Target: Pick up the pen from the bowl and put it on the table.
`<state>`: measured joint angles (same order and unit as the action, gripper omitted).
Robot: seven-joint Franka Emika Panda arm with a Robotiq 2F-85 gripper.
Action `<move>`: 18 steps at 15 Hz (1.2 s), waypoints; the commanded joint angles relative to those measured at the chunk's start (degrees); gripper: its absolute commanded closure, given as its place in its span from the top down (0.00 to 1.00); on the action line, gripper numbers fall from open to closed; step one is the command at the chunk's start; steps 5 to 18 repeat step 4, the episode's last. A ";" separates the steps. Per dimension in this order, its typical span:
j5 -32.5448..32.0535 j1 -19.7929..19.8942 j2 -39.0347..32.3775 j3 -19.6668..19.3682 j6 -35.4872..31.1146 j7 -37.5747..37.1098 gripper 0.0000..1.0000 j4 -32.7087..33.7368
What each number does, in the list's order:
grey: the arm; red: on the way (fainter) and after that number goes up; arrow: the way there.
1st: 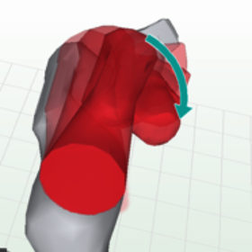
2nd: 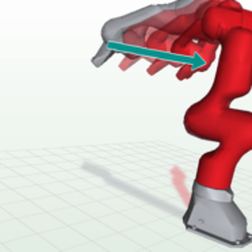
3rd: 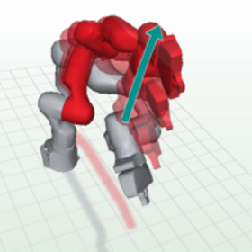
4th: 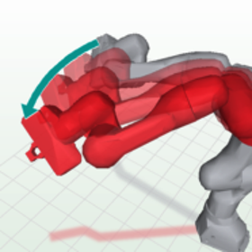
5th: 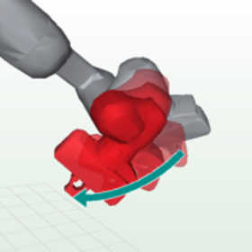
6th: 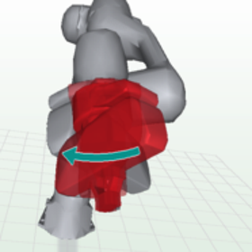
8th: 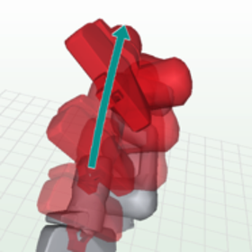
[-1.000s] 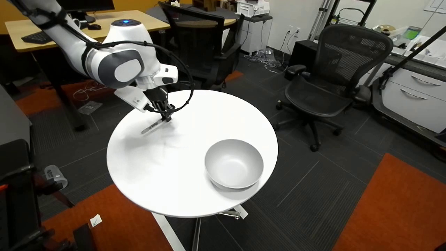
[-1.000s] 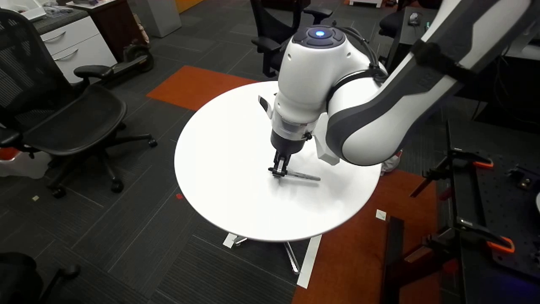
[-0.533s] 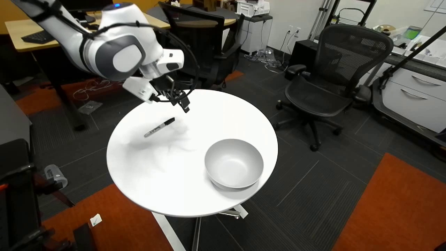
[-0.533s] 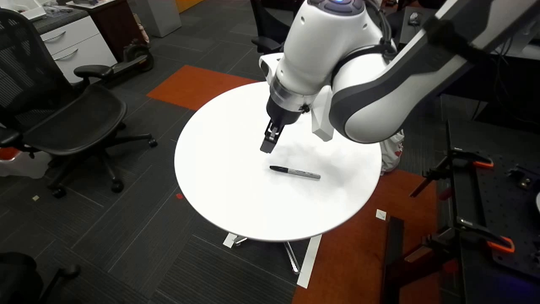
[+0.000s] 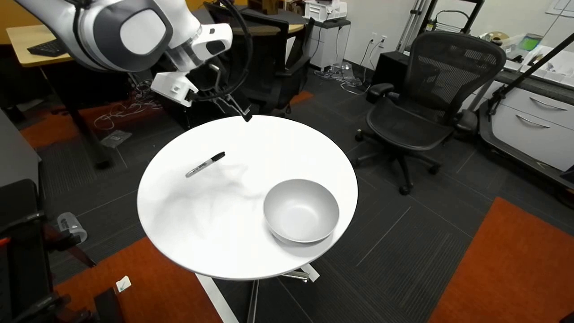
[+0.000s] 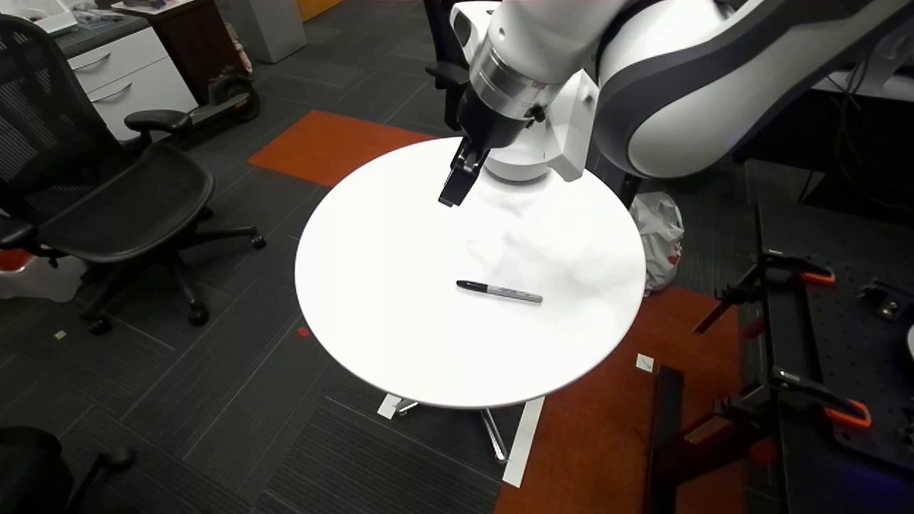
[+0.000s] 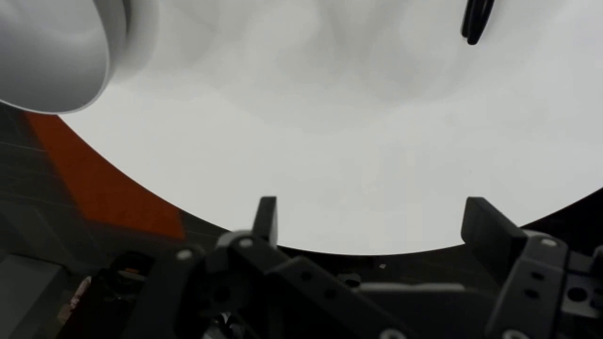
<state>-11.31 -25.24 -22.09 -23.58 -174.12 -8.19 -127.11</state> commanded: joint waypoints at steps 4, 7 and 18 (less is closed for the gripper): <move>0.00 -0.53 1.07 -0.32 0.00 0.00 1.00 -1.23; 0.00 -0.53 1.07 -0.32 0.00 0.00 1.00 -1.23; 0.00 -0.53 1.07 -0.32 0.00 0.00 1.00 -1.23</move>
